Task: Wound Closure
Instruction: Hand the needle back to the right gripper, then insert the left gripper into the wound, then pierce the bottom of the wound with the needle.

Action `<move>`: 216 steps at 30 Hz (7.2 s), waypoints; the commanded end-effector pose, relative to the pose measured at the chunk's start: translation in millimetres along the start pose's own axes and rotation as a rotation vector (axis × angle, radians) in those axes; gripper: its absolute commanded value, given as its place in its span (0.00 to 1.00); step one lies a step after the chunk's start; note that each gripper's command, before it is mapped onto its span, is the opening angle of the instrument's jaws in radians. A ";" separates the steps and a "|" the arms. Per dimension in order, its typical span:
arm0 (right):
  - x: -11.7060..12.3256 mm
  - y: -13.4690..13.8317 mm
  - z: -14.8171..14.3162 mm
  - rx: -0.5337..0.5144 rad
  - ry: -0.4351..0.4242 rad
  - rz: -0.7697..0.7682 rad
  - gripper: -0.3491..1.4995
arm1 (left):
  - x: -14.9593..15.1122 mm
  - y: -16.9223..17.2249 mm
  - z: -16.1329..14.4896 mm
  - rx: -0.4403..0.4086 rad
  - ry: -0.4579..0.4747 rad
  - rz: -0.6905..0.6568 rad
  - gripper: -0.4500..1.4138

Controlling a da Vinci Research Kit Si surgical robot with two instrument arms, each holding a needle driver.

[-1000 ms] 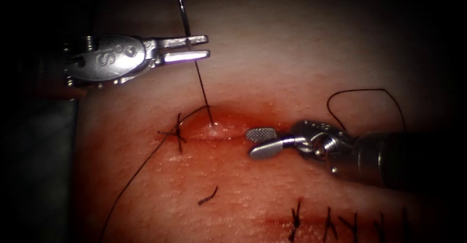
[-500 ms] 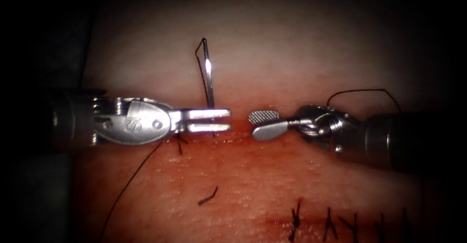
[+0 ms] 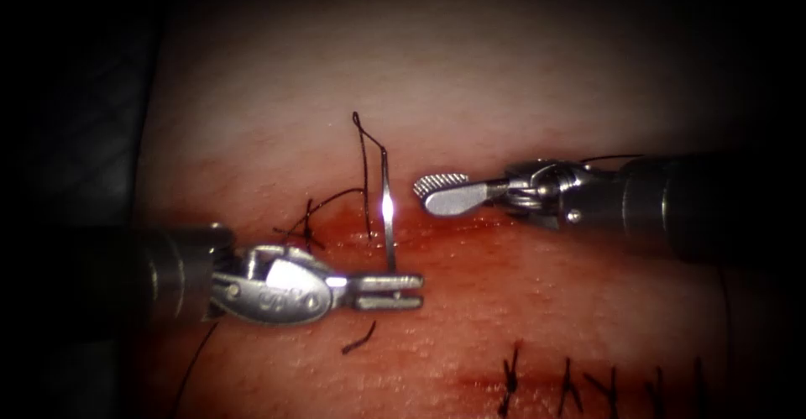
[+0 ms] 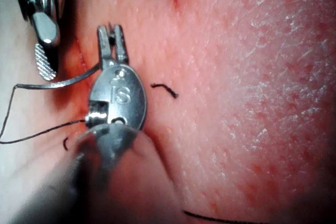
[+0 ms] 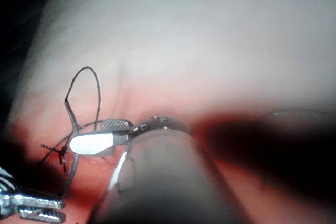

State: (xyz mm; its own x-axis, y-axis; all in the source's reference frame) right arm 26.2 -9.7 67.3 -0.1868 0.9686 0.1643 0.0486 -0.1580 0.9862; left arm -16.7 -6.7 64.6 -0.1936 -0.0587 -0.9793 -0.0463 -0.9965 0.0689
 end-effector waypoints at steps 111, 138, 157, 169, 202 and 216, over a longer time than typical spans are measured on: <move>4.1 5.3 6.2 -0.126 0.213 -1.372 0.00 | -17.0 -2.5 -1.0 -0.405 -0.947 -0.543 0.22; -0.9 7.7 5.9 -0.085 0.135 -1.562 0.00 | -16.0 -2.3 -0.7 -0.386 -0.962 -0.570 0.50; 0.6 7.9 5.2 -0.134 0.037 -1.409 0.00 | -5.3 -7.4 -3.6 -0.013 -0.515 -0.565 0.35; 2.4 9.0 5.3 -0.159 0.060 -1.203 0.00 | -2.7 1.4 -2.6 0.016 -0.511 -0.435 0.00; 2.2 8.5 5.8 -0.101 0.024 -0.576 0.00 | -8.8 4.9 -1.6 -0.081 -0.558 -0.448 0.00; -0.3 7.8 6.7 -0.060 -0.045 -0.305 0.00 | -10.1 4.5 -1.9 -0.078 -0.558 -0.462 0.00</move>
State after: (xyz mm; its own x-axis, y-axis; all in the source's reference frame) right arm 32.5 -10.0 74.5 -0.1407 0.9811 -0.1328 -0.0624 0.1251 0.9902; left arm -12.5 -10.7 74.0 -0.6437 0.3881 -0.6595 -0.1789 -0.9143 -0.3634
